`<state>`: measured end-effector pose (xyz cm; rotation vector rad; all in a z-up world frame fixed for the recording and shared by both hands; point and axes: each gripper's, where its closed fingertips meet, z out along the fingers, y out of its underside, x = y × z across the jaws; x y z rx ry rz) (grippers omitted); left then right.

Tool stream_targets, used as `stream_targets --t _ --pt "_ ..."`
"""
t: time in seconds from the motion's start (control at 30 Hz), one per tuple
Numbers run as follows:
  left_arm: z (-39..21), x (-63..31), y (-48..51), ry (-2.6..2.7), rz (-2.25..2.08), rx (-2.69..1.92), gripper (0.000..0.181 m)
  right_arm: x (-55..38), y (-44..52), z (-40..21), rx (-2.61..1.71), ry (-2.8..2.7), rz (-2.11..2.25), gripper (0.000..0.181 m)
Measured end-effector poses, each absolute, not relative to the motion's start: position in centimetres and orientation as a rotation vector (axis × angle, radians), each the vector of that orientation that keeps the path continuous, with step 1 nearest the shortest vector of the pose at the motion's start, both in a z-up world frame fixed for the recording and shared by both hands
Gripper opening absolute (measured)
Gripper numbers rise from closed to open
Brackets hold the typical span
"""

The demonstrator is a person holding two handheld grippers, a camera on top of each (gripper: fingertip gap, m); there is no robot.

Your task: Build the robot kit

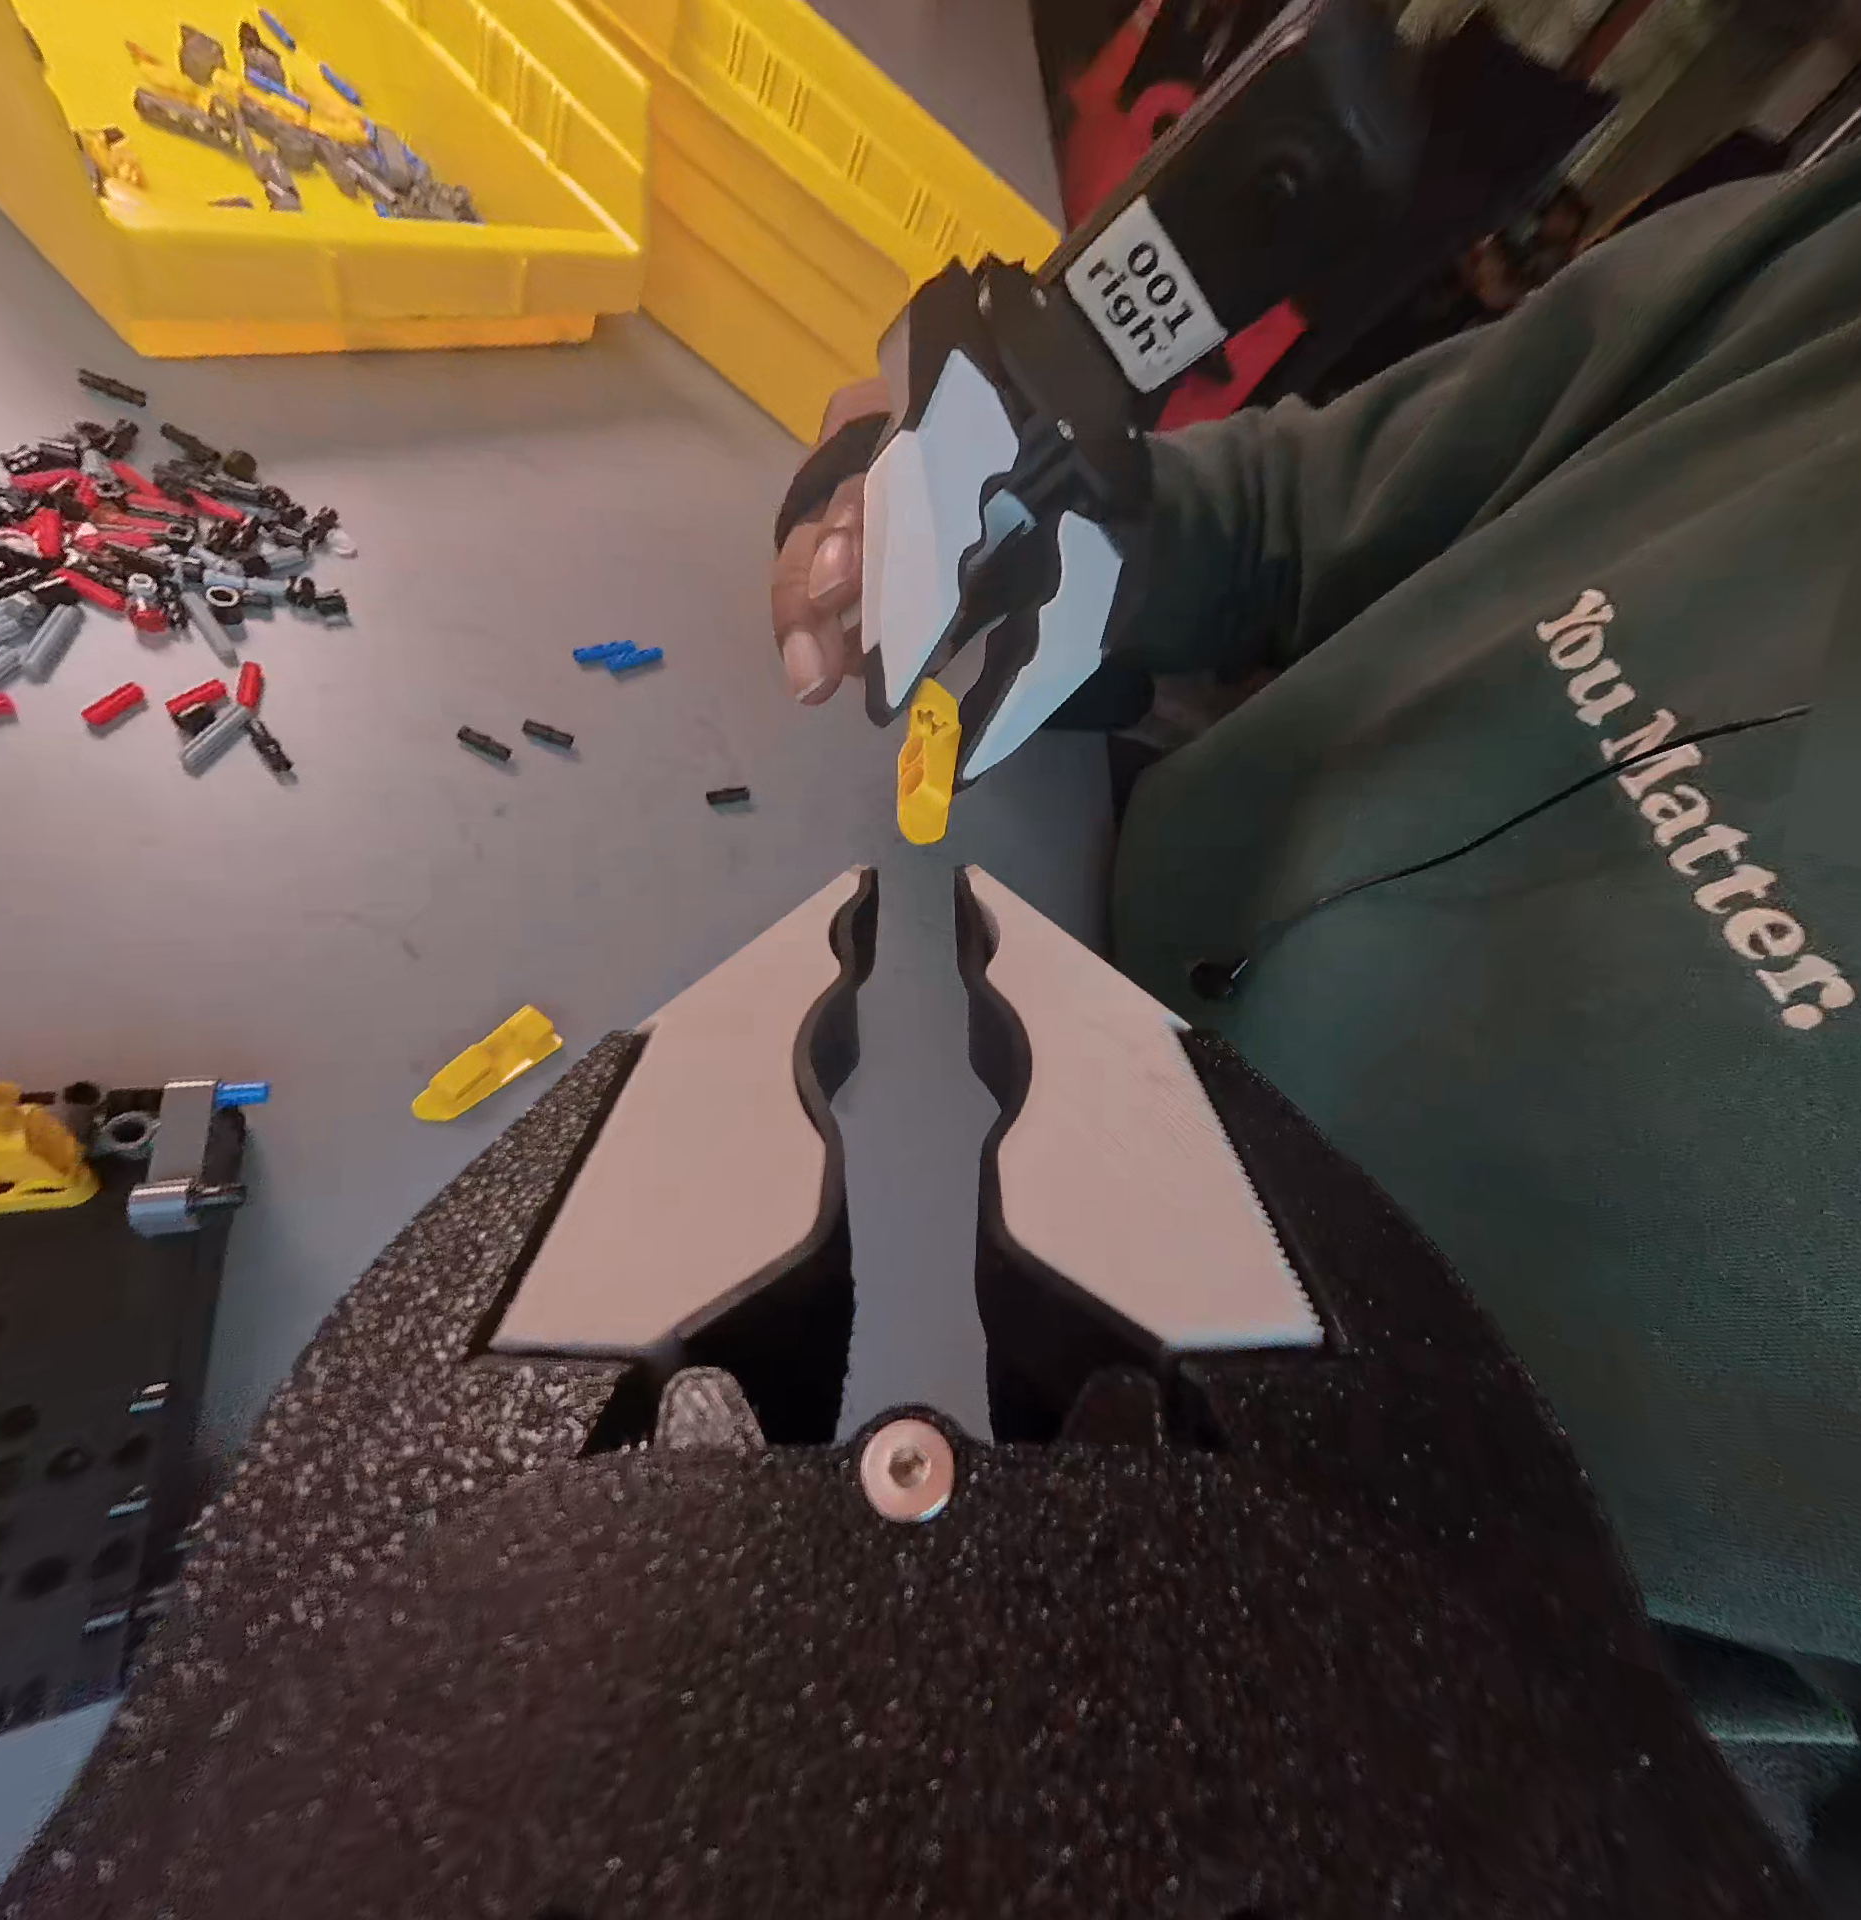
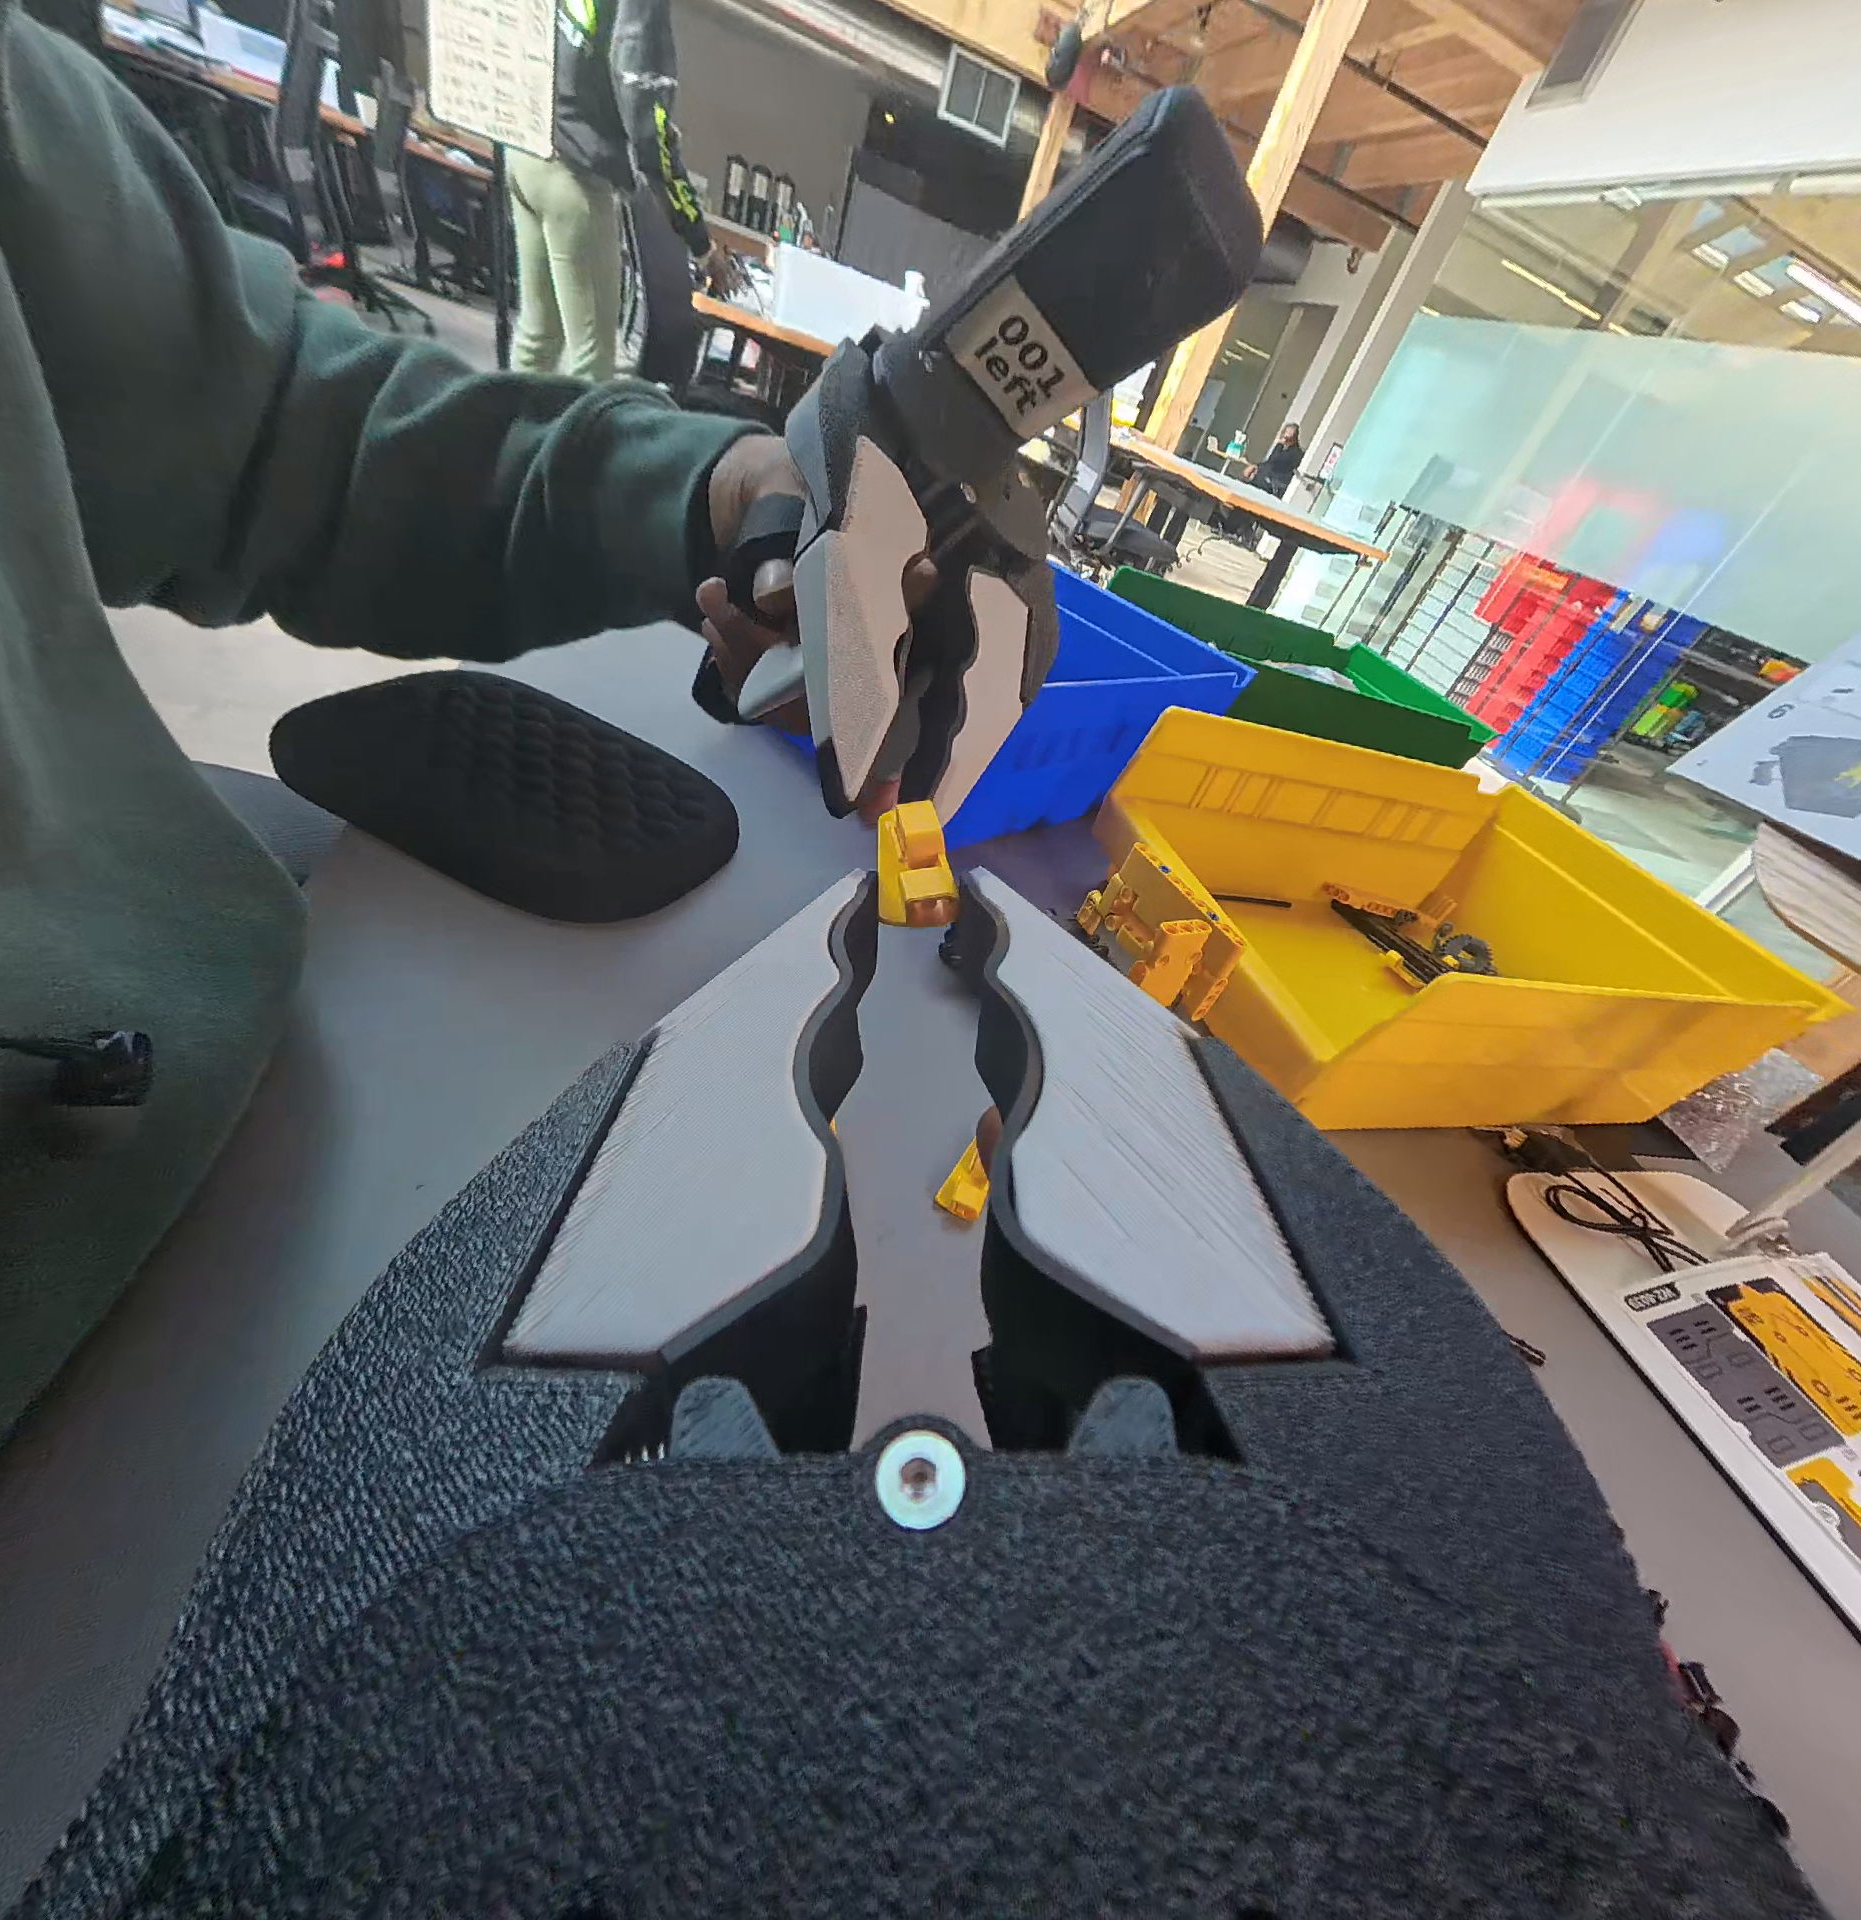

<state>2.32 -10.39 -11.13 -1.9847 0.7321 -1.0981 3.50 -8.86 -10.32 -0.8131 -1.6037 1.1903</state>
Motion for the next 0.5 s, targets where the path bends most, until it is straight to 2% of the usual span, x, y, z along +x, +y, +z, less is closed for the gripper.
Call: stream_targets --t 0.23,0.5 --pt "-10.7 3.2 -9.6 0.616 -1.238 -1.865 0.008 3.7 -8.7 -10.7 -0.792 -1.600 1.175 0.015" --pt "-14.2 3.2 -10.1 0.562 -1.235 -1.931 0.006 3.4 -9.0 -14.5 -0.848 -1.739 1.093 0.015"
